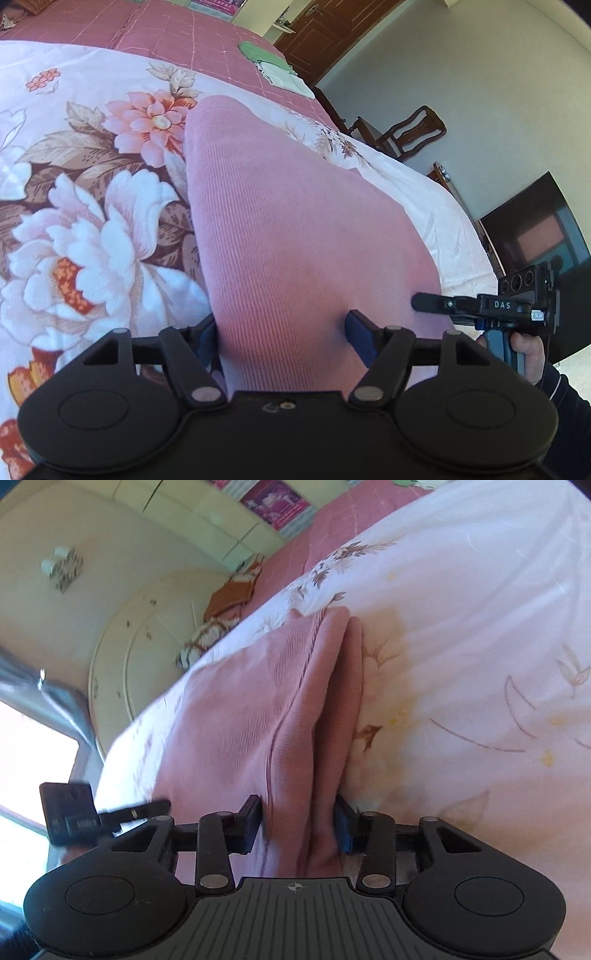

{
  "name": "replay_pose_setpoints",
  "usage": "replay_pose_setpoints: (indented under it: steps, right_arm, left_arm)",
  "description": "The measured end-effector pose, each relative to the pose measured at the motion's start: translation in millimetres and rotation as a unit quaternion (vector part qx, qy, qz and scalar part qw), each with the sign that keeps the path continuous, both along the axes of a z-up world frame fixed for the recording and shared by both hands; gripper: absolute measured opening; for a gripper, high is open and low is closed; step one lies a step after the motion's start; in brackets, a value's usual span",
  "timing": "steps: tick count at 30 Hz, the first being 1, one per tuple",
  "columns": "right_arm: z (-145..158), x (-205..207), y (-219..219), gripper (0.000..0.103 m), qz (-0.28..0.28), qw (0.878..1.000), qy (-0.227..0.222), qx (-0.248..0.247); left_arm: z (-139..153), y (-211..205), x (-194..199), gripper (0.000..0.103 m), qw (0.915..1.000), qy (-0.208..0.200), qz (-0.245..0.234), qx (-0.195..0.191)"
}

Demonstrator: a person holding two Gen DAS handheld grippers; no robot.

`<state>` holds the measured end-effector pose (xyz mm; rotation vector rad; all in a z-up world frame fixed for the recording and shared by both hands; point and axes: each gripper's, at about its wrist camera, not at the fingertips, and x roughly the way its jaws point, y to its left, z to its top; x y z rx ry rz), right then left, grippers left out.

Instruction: Fold small clothes

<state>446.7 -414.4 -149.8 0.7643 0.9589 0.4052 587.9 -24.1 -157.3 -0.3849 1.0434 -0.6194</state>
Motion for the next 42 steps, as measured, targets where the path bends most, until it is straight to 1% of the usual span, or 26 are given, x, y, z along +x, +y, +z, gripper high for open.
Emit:
replay_pose_setpoints:
  steps: [1, 2, 3, 4, 6, 9, 10, 13, 16, 19, 21, 24, 28, 30, 33, 35, 37, 38, 39, 40, 41, 42]
  right_arm:
    - [-0.1, 4.4, 5.6, 0.041, -0.006, 1.000, -0.006, -0.001]
    - [1.5, 8.2, 13.5, 0.041, -0.007, 1.000, -0.013, -0.009]
    - [4.7, 12.8, 23.7, 0.033, -0.009, 0.999, -0.021, -0.028]
    - [7.4, 14.1, 33.2, 0.027, -0.012, 0.998, -0.025, -0.054]
    - [13.9, 9.9, 48.1, 0.022, -0.014, 0.994, -0.040, -0.101]
    - [24.6, 1.4, 64.5, 0.020, -0.019, 0.986, -0.055, -0.156]
    - [28.3, -1.9, 71.0, 0.020, -0.019, 0.982, -0.061, -0.176]
    - [43.4, -8.6, 86.6, 0.019, -0.023, 0.975, -0.077, -0.205]
    - [66.5, -12.6, 97.6, 0.019, -0.022, 0.973, -0.093, -0.210]
    - [87.8, -20.9, 121.6, 0.019, -0.009, 0.968, -0.110, -0.224]
    - [100.0, -25.9, 141.5, 0.019, -0.004, 0.966, -0.120, -0.228]
    - [112.3, -24.2, 181.6, 0.019, 0.001, 0.965, -0.135, -0.224]
    - [107.8, -20.6, 245.9, 0.019, 0.013, 0.968, -0.145, -0.202]
    - [99.5, -14.5, 278.6, 0.019, 0.021, 0.973, -0.142, -0.179]
    - [84.3, -4.4, 324.2, 0.019, 0.037, 0.979, -0.136, -0.146]
    - [72.8, 3.8, 349.7, 0.019, 0.049, 0.982, -0.129, -0.131]
    - [55.8, 13.8, 369.1, 0.019, 0.062, 0.984, -0.115, -0.117]
    - [45.3, 18.5, 375.3, 0.019, 0.065, 0.986, -0.104, -0.115]
    - [31.1, 23.5, 377.4, 0.019, 0.063, 0.988, -0.084, -0.109]
    - [14.9, 27.7, 376.7, 0.019, 0.057, 0.991, -0.060, -0.107]
    - [0.9, 30.6, 375.6, 0.020, 0.051, 0.992, -0.039, -0.110]
    - [-12.6, 30.5, 368.8, 0.021, 0.042, 0.995, -0.028, -0.086]
  left_arm:
    - [1.6, -2.9, 0.5, 0.070, 0.9999, -0.005, -0.005, 0.008]
    - [3.0, -6.9, 1.0, 0.067, 0.9997, -0.014, -0.009, 0.019]
    - [4.7, -10.1, -0.4, 0.058, 0.9990, -0.026, -0.015, 0.033]
    - [6.5, -13.0, -1.8, 0.054, 0.9981, -0.038, -0.022, 0.044]
    - [10.3, -15.2, -3.4, 0.042, 0.9972, -0.049, -0.024, 0.051]
    - [18.0, -18.0, -7.8, 0.035, 0.9956, -0.068, -0.023, 0.061]
    - [21.6, -18.8, -11.4, 0.034, 0.9947, -0.076, -0.024, 0.065]
    - [33.5, -16.6, -20.2, 0.031, 0.9930, -0.096, -0.027, 0.062]
    - [49.1, -9.6, -28.7, 0.031, 0.9909, -0.115, -0.035, 0.062]
    - [66.8, 11.4, -39.1, 0.031, 0.9895, -0.128, -0.036, 0.057]
    - [78.0, 33.5, -47.8, 0.031, 0.9882, -0.138, -0.035, 0.057]
    - [90.7, 75.2, -58.9, 0.031, 0.9877, -0.141, -0.030, 0.062]
    - [97.2, 135.8, -74.6, 0.031, 0.9860, -0.142, -0.021, 0.086]
    - [96.6, 171.5, -85.7, 0.031, 0.9859, -0.139, -0.009, 0.093]
    - [88.1, 219.0, -99.8, 0.031, 0.9873, -0.125, 0.012, 0.097]
    - [76.0, 248.9, -107.2, 0.031, 0.9889, -0.108, 0.030, 0.097]
    - [57.5, 272.2, -109.1, 0.033, 0.9909, -0.080, 0.046, 0.098]
    - [45.4, 278.6, -108.7, 0.038, 0.9914, -0.065, 0.051, 0.102]
    - [33.5, 284.0, -108.8, 0.053, 0.9911, -0.054, 0.056, 0.108]
    - [26.2, 287.7, -111.6, 0.063, 0.9906, -0.057, 0.065, 0.105]
    - [21.8, 294.5, -115.0, 0.076, 0.9893, -0.067, 0.080, 0.102]
    - [20.4, 297.5, -117.4, 0.078, 0.9888, -0.069, 0.089, 0.097]
